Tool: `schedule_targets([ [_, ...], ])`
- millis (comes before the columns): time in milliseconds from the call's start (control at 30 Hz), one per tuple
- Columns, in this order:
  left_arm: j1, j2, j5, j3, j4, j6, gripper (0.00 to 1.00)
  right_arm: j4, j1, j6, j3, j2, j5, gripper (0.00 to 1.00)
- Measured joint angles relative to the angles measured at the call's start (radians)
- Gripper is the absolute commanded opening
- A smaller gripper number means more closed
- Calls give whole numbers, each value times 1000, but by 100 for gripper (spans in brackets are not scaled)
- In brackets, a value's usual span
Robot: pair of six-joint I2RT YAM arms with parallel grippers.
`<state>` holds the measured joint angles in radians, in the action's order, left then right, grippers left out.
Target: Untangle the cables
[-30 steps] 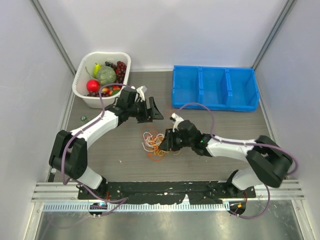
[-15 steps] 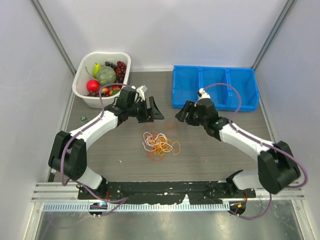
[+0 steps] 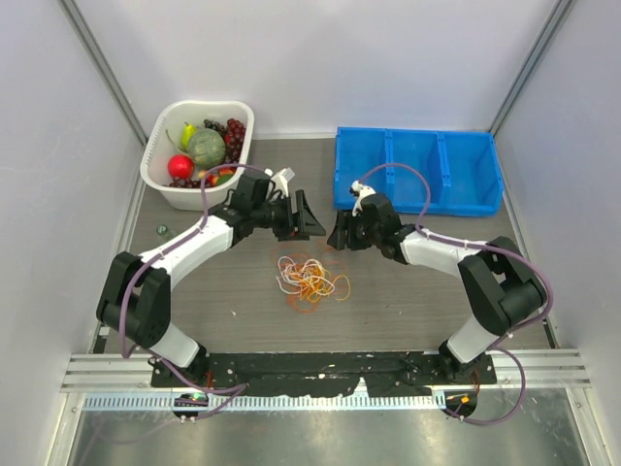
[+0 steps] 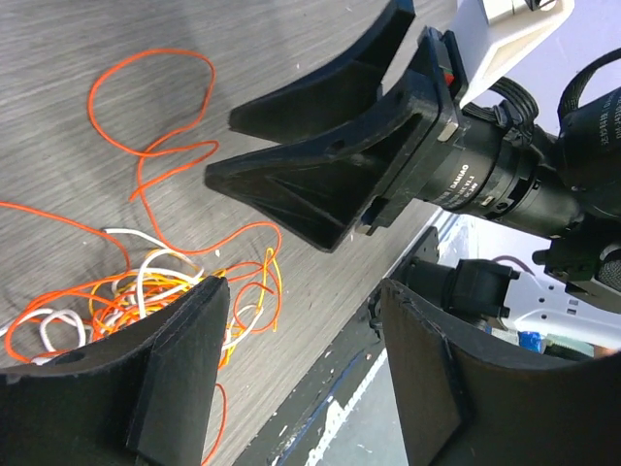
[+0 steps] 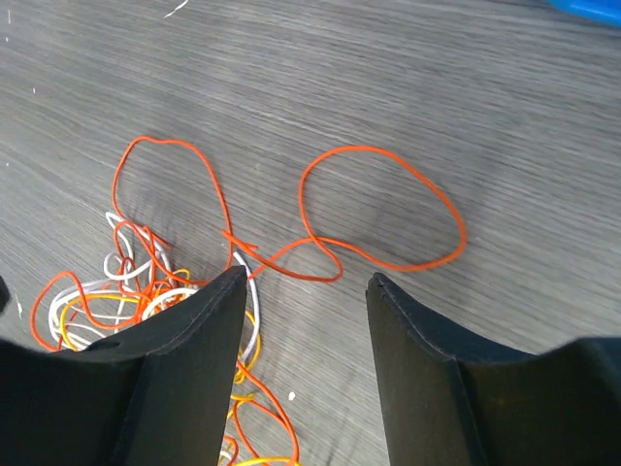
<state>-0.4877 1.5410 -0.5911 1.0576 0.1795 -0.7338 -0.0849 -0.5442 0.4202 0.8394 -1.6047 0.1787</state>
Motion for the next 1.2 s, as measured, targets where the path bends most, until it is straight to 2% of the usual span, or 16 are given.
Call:
schedule_targets([
  [200, -21, 41, -17, 0, -5, 0, 63, -27, -45, -56, 34, -96, -12, 34],
  [233, -22, 46, -17, 0, -5, 0, 61, -26, -52, -64, 41, -114, -26, 22],
  [300, -29, 60, -18, 0, -5, 0, 59, -21, -63, -82, 48, -133, -55, 5],
  [367, -34, 72, -19, 0, -5, 1, 56, -16, -70, -92, 51, -135, -79, 1],
  [533, -69, 126, -20, 3, -1, 9, 48, -10, -77, -79, 32, -57, -170, 1],
  [733, -107, 230, -1, 24, 42, 29, 44, 51, -77, -33, -36, 237, -291, 1],
  [933, -113, 253, 35, 41, 91, 55, 42, 189, -76, -10, -42, 538, -436, 1],
  [1200, -115, 278, 79, 55, 122, 84, 37, 373, -76, -3, 132, 720, -516, 1],
])
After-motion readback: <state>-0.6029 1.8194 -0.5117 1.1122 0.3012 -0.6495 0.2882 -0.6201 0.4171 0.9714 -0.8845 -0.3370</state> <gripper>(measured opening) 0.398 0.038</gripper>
